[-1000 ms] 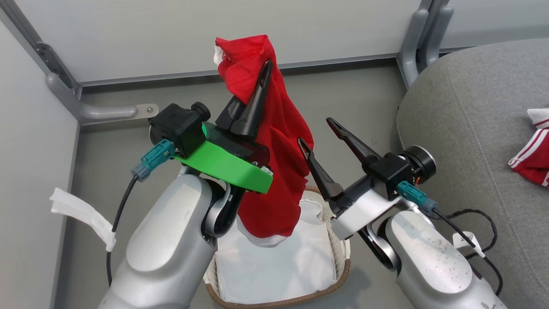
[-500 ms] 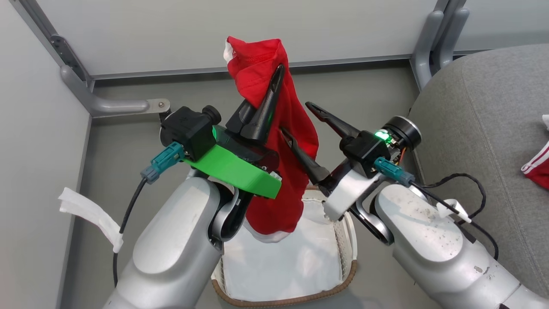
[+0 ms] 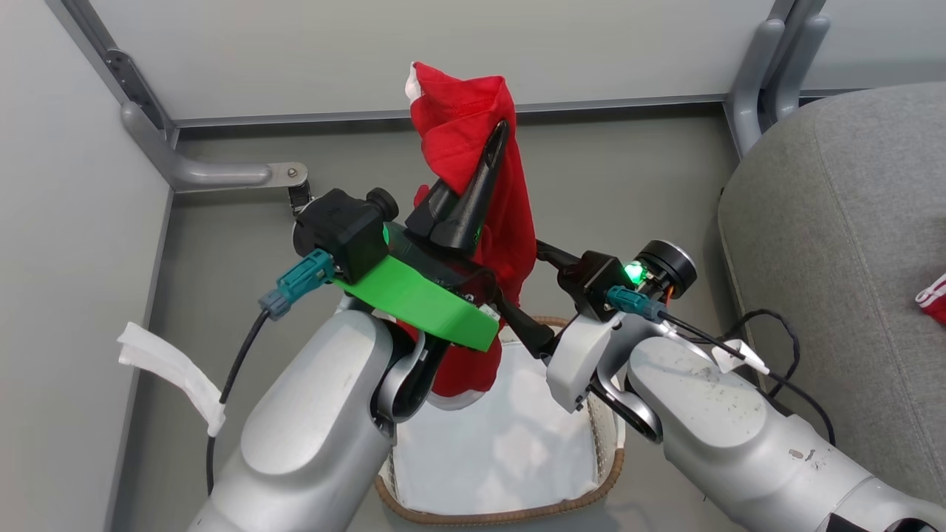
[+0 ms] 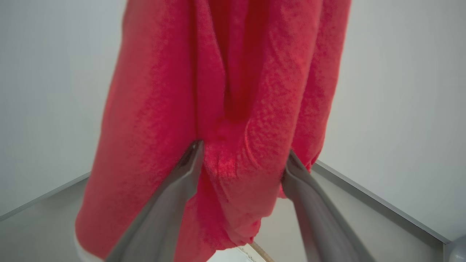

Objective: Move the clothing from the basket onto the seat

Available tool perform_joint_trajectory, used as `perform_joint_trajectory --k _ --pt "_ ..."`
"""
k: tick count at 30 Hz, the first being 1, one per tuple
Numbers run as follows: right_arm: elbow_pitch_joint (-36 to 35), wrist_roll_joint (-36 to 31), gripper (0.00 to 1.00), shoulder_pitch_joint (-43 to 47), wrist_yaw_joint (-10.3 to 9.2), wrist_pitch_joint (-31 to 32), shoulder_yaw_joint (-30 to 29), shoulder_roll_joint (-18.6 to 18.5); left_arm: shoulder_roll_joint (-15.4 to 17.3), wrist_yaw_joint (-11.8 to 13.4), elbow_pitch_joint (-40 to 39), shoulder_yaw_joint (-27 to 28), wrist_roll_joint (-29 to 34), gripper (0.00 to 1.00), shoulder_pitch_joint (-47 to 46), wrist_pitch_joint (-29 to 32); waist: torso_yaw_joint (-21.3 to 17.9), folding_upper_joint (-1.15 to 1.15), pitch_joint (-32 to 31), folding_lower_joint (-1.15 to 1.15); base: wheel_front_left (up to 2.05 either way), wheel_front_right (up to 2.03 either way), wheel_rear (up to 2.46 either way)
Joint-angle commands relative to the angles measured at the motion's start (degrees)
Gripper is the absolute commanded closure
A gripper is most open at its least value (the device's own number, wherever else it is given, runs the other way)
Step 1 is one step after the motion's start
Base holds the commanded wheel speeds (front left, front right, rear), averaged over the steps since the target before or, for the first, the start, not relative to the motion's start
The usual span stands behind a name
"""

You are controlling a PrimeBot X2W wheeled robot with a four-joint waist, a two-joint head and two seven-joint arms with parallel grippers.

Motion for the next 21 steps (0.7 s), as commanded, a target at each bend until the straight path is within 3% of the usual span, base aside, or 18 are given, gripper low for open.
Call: perform_joint_trajectory --k 1,10,11,12,14,21 --pt "0.5 0.6 0.0 -0.7 -0.08 0.0 0.3 0.1 -0.1 0.1 -0.2 -0.2 -0.1 1.0 -0.4 -0.1 0.3 0.0 0.1 0.0 0.0 0.0 0.0" --pt "3.6 -0.4 0.0 -2.4 -0.08 0.0 0.3 1.4 -0.2 0.1 0.1 -1.2 -0.7 1.0 -0.6 0.0 1.4 0.0 0.5 0.0 0.0 0.0 0.0" --pt "4.2 -0.4 0.07 -2.4 -0.08 0.0 0.5 1.6 -0.2 0.1 0.2 -1.3 -0.7 1.0 -0.6 0.0 1.5 0.0 0.5 0.0 0.0 0.0 0.0" --pt "4.5 -0.4 0.43 -2.4 -0.08 0.0 0.7 1.7 -0.3 0.1 0.2 -1.3 -0.7 1.0 -0.6 0.0 1.6 0.0 0.6 0.0 0.0 0.0 0.0" --pt "5.0 -0.3 1.0 -2.3 -0.08 0.0 0.7 1.9 -0.3 0.1 0.2 -1.3 -0.9 1.0 -0.6 0.0 1.8 0.0 0.6 0.0 0.0 0.0 0.0" --pt "4.0 -1.2 1.0 -0.3 -0.08 0.0 -2.7 1.4 -0.4 0.1 0.4 -0.2 -0.9 1.0 0.1 0.0 1.3 0.0 0.4 0.0 0.0 0.0 0.0"
